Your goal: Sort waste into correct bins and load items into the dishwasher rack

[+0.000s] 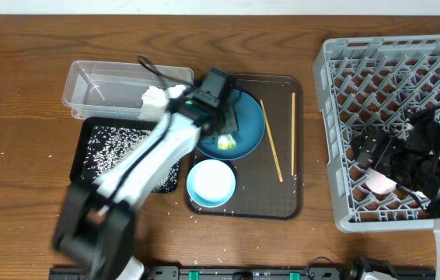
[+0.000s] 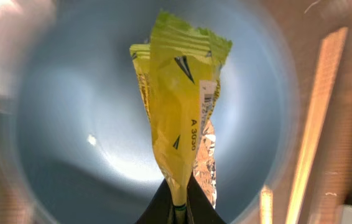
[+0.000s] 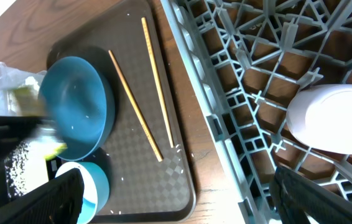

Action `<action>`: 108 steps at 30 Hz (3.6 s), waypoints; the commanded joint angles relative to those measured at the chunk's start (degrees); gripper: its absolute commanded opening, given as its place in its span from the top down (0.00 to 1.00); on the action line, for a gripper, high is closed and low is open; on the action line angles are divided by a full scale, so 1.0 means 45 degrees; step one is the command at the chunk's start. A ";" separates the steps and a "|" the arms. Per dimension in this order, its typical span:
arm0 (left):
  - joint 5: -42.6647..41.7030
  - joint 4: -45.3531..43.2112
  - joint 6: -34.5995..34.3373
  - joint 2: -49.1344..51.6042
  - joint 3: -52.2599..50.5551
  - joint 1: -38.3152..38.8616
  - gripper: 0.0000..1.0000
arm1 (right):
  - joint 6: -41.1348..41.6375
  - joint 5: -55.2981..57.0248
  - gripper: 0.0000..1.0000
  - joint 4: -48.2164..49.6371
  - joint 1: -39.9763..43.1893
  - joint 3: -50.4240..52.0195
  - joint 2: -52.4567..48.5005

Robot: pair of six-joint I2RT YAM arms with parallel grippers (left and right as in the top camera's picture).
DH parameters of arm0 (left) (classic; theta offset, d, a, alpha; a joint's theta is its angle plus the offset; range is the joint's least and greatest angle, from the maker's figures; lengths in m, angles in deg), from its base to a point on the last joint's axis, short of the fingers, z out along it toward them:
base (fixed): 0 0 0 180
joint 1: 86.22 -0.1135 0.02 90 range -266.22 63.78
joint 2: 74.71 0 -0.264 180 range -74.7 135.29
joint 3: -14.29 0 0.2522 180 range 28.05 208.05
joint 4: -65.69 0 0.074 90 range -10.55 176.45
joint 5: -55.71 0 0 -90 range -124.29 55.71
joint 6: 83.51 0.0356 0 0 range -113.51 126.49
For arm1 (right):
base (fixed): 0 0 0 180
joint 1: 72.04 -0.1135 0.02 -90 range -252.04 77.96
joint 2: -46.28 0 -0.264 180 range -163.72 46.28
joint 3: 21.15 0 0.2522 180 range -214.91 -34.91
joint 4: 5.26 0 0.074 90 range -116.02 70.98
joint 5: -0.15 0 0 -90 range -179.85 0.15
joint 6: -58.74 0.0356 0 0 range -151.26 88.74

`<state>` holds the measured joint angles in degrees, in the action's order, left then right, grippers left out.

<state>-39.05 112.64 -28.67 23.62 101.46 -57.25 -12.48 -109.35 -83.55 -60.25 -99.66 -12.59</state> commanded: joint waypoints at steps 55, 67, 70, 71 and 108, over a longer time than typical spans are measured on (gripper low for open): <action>0.1967 0.5144 0.5260 -0.9564 0.0743 0.1234 0.12 | -0.0947 -0.0330 0.01 -0.0238 -0.0209 0.0015 -0.0005; 0.3191 0.5217 0.5906 -1.0710 0.0665 0.1035 0.10 | -0.0947 -0.0330 0.01 -0.0238 -0.0209 0.0015 -0.0005; 0.3279 0.4595 0.5999 -1.1225 0.0019 -0.0063 0.09 | -0.0947 -0.0330 0.01 -0.0238 -0.0209 0.0015 -0.0005; 0.3172 0.4284 0.5999 -1.1448 -0.0267 -0.0500 0.09 | -0.0947 -0.0330 0.01 -0.0238 -0.0209 0.0015 -0.0005; -0.0083 -0.6630 0.5989 -2.1828 -1.6262 -0.5639 0.07 | -0.0947 -0.0330 0.01 -0.0238 -0.0209 0.0015 -0.0005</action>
<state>-38.66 83.02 -2.46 -74.02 30.23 -82.39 -16.02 -110.47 -84.56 -60.25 -99.40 -12.59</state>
